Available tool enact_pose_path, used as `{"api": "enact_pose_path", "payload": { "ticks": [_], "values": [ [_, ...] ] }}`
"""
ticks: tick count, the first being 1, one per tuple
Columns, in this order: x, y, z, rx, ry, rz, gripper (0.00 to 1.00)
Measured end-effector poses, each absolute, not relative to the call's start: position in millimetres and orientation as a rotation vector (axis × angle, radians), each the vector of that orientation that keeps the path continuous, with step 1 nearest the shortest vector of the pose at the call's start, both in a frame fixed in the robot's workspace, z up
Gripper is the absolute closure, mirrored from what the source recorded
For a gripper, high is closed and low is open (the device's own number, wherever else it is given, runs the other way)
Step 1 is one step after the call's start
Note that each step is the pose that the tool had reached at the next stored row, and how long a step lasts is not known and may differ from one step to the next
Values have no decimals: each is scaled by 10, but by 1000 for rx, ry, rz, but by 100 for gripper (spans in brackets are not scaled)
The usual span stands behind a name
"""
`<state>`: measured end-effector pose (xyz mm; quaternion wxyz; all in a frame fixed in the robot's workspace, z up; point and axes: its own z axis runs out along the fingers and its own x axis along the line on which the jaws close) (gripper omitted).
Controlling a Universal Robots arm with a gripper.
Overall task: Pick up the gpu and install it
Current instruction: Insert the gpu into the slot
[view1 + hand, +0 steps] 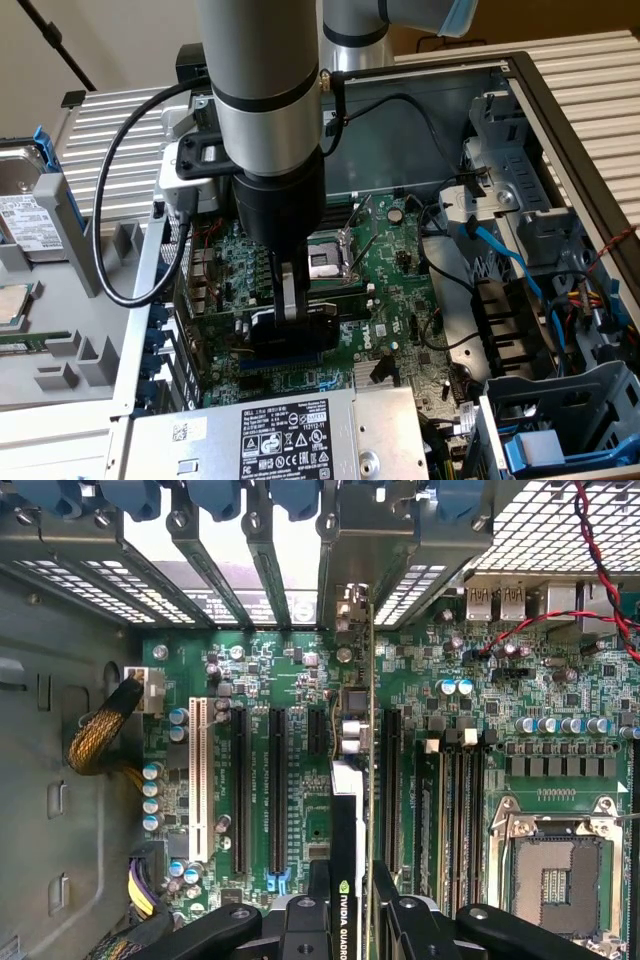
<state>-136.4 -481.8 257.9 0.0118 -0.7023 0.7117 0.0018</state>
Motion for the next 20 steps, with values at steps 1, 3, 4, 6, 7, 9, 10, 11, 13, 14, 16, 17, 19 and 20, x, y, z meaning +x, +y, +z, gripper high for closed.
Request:
{"api": "enact_pose_path", "payload": {
  "ticks": [1, 3, 4, 6, 7, 9, 10, 11, 13, 14, 16, 17, 19, 20],
  "values": [
    [-1364, -4815, 2580, -2190, 2219, 5, 73],
    [-1364, -4815, 2578, -2191, 2219, 5, 73],
    [-1364, -4814, 2577, -2191, 2219, 5, 73],
    [-1364, -4813, 2574, -2191, 2219, 5, 73],
    [-1364, -4813, 2573, -2191, 2219, 5, 73],
    [-1364, -4813, 2573, -2191, 2219, 5, 73],
    [-1364, -4813, 2572, -2191, 2219, 5, 73],
    [-1364, -4813, 2572, -2191, 2219, 5, 73],
    [-1364, -4811, 2571, -2191, 2218, 5, 73],
    [-1364, -4810, 2571, -2191, 2218, 5, 73],
    [-1364, -4808, 2572, -2191, 2218, 5, 73],
    [-1364, -4808, 2572, -2191, 2219, 5, 73],
    [-1364, -4806, 2572, -2192, 2219, 4, 73],
    [-1364, -4805, 2572, -2192, 2219, 4, 73]
  ]
}}
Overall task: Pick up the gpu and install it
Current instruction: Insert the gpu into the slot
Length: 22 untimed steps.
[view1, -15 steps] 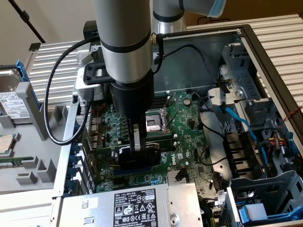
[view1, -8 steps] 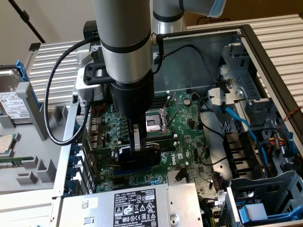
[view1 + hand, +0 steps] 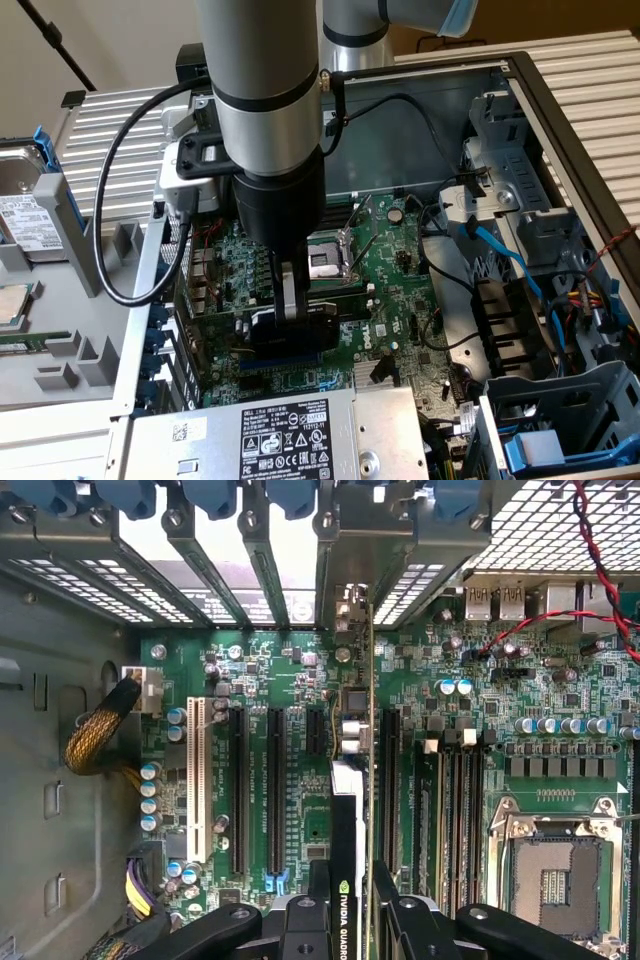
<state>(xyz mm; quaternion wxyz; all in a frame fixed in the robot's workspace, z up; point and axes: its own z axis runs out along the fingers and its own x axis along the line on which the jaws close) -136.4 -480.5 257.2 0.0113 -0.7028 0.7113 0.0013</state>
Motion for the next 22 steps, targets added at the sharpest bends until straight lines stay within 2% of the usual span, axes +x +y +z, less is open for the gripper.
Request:
{"api": "enact_pose_path", "payload": {
  "ticks": [22],
  "values": [
    [-1373, -4801, 2575, -2193, 2217, 1, 73]
  ]
}}
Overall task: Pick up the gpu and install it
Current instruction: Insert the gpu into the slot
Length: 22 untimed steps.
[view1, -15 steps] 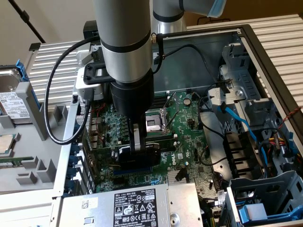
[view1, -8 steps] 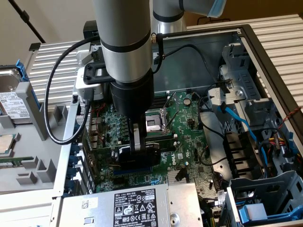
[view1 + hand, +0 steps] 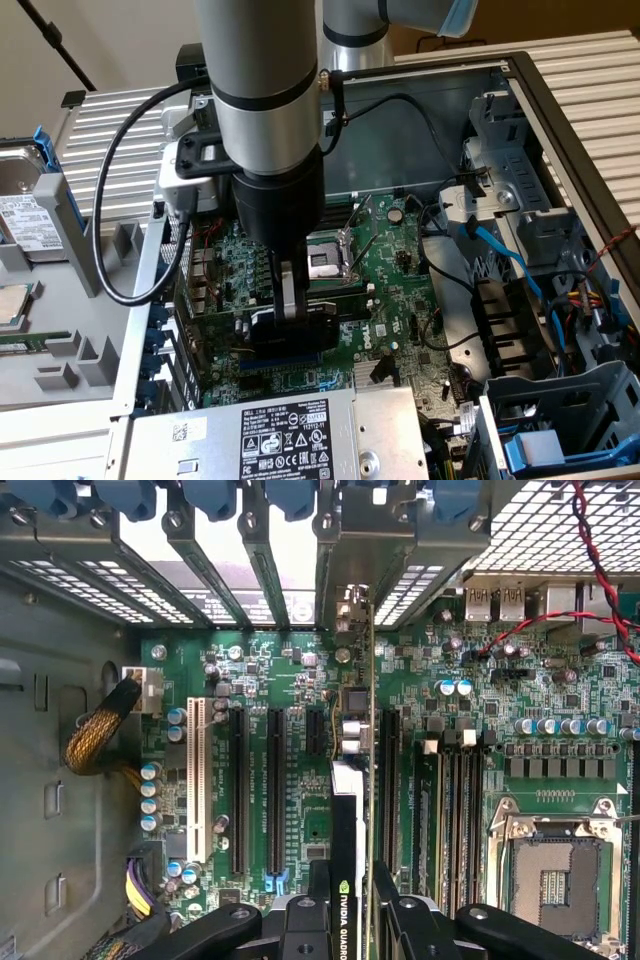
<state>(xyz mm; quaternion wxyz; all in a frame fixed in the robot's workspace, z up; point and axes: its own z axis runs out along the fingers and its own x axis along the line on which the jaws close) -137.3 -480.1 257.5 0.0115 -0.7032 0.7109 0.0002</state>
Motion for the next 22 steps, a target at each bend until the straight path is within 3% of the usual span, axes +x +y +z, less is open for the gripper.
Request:
{"api": "enact_pose_path", "payload": {
  "ticks": [22],
  "values": [
    [-1375, -4802, 2569, -2194, 2215, -1, 73]
  ]
}}
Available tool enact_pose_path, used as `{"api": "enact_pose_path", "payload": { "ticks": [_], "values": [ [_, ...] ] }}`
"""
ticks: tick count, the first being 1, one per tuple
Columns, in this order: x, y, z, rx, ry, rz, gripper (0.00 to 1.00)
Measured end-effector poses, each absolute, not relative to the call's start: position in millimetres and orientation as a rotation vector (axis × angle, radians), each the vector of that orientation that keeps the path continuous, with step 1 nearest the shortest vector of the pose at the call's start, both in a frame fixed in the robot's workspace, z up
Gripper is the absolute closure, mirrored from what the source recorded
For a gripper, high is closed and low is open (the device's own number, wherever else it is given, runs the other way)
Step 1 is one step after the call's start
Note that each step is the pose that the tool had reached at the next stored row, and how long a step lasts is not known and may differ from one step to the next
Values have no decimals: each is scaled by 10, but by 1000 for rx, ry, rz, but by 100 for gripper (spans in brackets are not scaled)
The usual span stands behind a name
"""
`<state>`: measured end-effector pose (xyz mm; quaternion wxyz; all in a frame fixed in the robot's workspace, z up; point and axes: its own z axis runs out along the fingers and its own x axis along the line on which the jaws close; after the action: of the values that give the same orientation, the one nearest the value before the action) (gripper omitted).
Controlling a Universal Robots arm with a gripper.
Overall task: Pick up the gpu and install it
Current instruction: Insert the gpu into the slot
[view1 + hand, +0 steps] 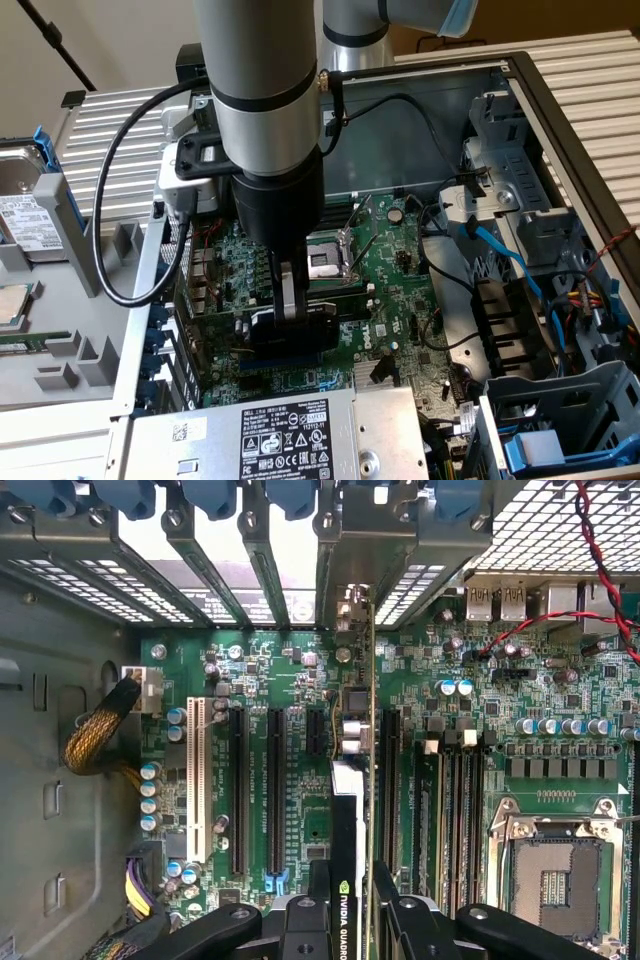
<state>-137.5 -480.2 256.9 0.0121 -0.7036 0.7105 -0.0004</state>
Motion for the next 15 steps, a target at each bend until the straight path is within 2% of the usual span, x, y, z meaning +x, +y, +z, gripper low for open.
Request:
{"api": "enact_pose_path", "payload": {
  "ticks": [15],
  "values": [
    [-1373, -4802, 2564, -2193, 2215, -1, 73]
  ]
}}
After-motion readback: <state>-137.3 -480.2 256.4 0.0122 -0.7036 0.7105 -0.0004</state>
